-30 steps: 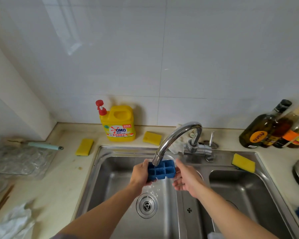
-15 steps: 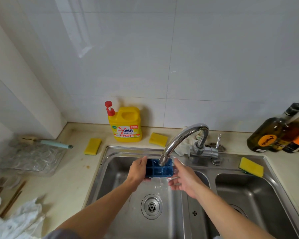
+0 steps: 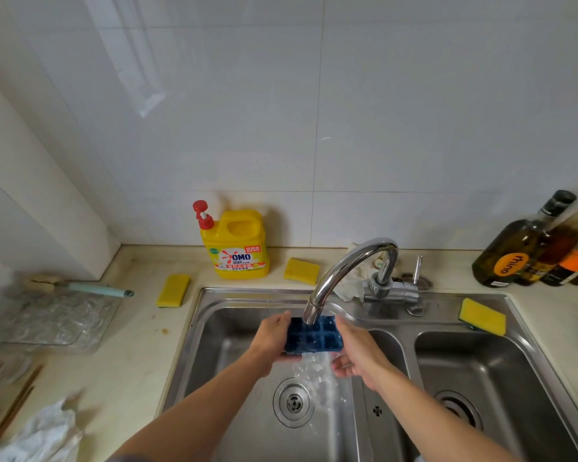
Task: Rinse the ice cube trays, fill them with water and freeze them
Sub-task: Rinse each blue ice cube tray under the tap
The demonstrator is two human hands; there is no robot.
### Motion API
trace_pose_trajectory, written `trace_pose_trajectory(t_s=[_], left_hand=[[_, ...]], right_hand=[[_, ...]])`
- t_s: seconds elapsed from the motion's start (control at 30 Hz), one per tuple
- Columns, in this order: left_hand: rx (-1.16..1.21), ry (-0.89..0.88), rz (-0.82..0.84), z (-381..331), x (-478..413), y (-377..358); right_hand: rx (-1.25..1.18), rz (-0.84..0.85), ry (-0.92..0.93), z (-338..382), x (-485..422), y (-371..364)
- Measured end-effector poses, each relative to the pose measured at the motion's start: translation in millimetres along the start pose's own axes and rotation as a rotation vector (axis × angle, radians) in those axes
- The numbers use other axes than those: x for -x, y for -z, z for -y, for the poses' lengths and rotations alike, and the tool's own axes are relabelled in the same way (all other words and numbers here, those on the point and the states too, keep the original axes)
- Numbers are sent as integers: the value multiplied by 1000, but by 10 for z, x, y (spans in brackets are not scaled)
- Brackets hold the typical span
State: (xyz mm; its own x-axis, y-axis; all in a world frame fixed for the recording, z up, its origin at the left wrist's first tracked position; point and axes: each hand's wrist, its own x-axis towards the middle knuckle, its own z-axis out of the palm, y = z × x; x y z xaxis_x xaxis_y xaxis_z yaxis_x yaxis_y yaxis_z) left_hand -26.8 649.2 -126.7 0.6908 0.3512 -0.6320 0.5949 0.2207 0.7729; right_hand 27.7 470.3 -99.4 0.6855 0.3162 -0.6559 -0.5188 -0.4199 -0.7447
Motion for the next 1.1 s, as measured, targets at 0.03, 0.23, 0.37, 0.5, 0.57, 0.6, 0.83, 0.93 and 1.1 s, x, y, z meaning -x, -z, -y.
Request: trace_pose_trajectory(t_s=[0.03, 0.23, 0.37, 0.5, 0.57, 0.6, 0.83, 0.93, 1.1], left_hand=[[11, 18, -33, -7, -12, 13], [16, 55, 50, 28, 26, -80], [55, 127, -39, 6, -10, -87], [120, 172, 12, 34, -14, -104], [92, 162, -28, 36, -18, -75], [55, 152, -50, 40, -23, -56], [-63, -39, 32, 28, 62, 0], [-105, -123, 85, 6, 108, -11], [-144, -167, 115, 54, 134, -17]], right_hand=[[19, 21, 9, 0, 2, -17], [-19, -29, -19, -46, -43, 125], [-8, 40, 12, -25, -45, 87], [-17, 23, -25, -51, -37, 116], [22, 65, -13, -58, -34, 83], [26, 81, -2, -55, -37, 68], [-96, 106, -154, -125, -94, 238], [-103, 221, -220, -163, -97, 284], [-174, 314, -246, -169, -53, 305]])
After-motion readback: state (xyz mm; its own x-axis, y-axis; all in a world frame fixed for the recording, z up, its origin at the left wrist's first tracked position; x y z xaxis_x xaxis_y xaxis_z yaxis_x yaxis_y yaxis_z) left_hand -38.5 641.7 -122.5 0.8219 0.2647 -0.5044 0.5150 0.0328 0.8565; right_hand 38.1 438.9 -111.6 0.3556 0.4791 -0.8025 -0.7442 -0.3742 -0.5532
